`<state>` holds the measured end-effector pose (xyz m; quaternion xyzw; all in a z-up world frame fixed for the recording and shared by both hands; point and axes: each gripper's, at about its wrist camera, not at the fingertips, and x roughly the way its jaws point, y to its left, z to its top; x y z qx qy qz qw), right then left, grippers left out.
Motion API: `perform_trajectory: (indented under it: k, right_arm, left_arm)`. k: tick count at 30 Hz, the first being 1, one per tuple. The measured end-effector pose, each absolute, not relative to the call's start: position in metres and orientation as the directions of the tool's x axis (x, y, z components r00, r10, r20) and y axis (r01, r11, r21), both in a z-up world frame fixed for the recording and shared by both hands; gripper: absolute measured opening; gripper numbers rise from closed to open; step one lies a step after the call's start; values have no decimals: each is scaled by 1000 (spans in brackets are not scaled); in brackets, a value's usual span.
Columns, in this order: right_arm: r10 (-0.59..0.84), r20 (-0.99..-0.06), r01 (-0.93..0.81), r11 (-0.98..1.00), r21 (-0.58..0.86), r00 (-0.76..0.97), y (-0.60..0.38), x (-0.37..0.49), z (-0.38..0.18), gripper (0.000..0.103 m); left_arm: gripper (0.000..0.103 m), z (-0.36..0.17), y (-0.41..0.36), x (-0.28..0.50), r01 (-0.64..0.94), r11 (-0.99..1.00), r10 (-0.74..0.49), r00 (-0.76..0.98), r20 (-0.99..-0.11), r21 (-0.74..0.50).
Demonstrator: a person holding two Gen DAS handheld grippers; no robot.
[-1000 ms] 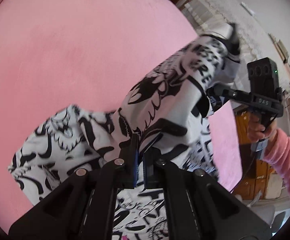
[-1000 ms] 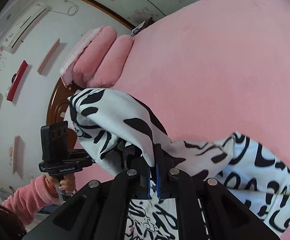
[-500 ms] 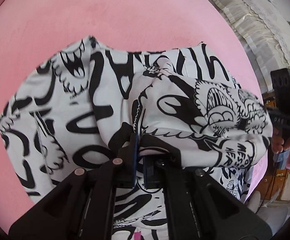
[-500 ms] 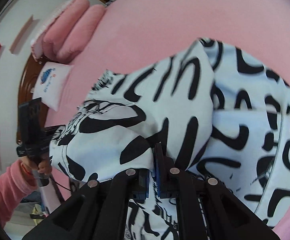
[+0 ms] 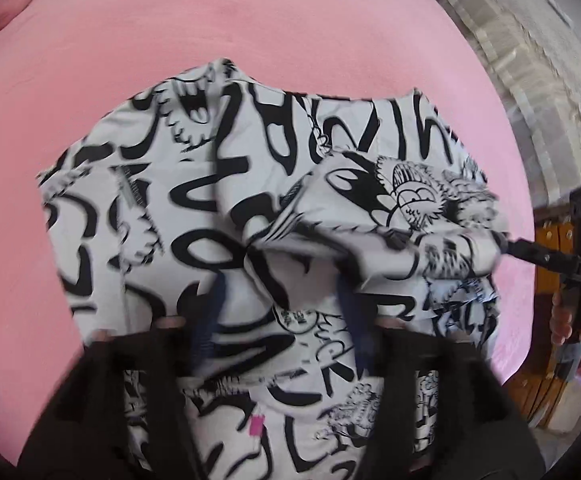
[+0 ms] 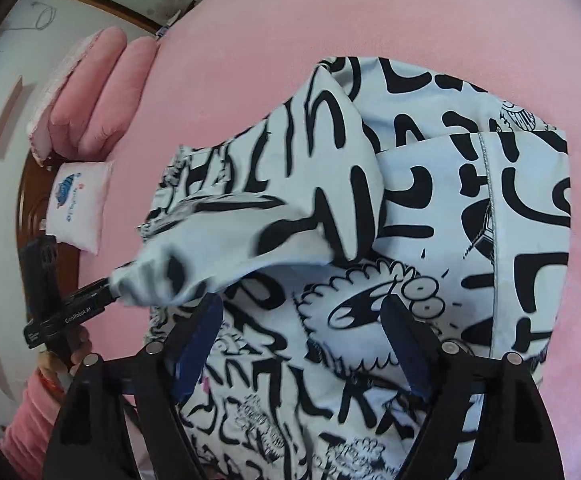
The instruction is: Fold large clothes
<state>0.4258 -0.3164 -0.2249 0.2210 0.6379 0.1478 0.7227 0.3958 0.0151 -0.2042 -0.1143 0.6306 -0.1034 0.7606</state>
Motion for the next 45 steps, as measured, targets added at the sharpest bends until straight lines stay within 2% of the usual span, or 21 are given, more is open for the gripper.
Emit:
perform_trajectory:
  k: [8,13,16,17,20,22,23,24,25,26,30,35,38,45]
  right_arm:
    - [594,-794,271,749,604,129,-336,419,-204,86]
    - [664,-736,437,627,645,135,-330,432,-230,86]
    - [652,-746,498,607,619,134,-321,445,-246,85]
    - [653,-747,521,599,608,121,-317,449,-252,81]
    - [680,-723,554,557,618,123,-306,463,-268,49]
    - [662,-738,541,576,612,130,-300,471,-269,33]
    - [649,-747,507,600,619,143,-296,478,-267,22]
    - [635,-756,471,625,623,157,-293,483,-264,16]
    - [622,-765,444,645,622,168,-290,488,-263,13]
    - [595,-782,403,680,613,186,-287,496,-259,11]
    - [567,-791,307,728,612,232,-277,518,-253,8]
    - [560,-774,87,791,605,294,-263,527,-247,8]
    - [532,-799,3,832,555,278,-255,513,-257,8]
    - [491,-853,44,862,505,176,-248,462,-293,8]
  left_arm:
    - [62,-187,36,373,-193,859,-442,190,-877,-475]
    - [62,-201,33,388,-370,727,-550,189,-813,-578]
    - [62,-213,25,400,-448,673,-583,168,-795,-588]
    - [62,-220,23,405,-483,668,-580,140,-802,-567]
    - [62,-238,18,413,-574,619,-574,136,-807,-536]
    - [61,-248,17,418,-603,578,-588,158,-793,-549]
    - [54,-252,17,421,-620,552,-596,174,-784,-557]
    - [45,-255,17,424,-627,540,-600,181,-779,-562]
    - [30,-261,16,428,-635,528,-605,185,-774,-564]
    - [21,-265,15,433,-640,532,-601,178,-780,-555]
    - [4,-269,12,445,-617,547,-582,207,-787,-566]
    - [3,-251,7,456,-416,654,-531,342,-775,-631]
    - [3,-252,-6,443,-278,776,-480,320,-817,-565]
    - [3,-293,1,398,-315,800,-454,237,-859,-510]
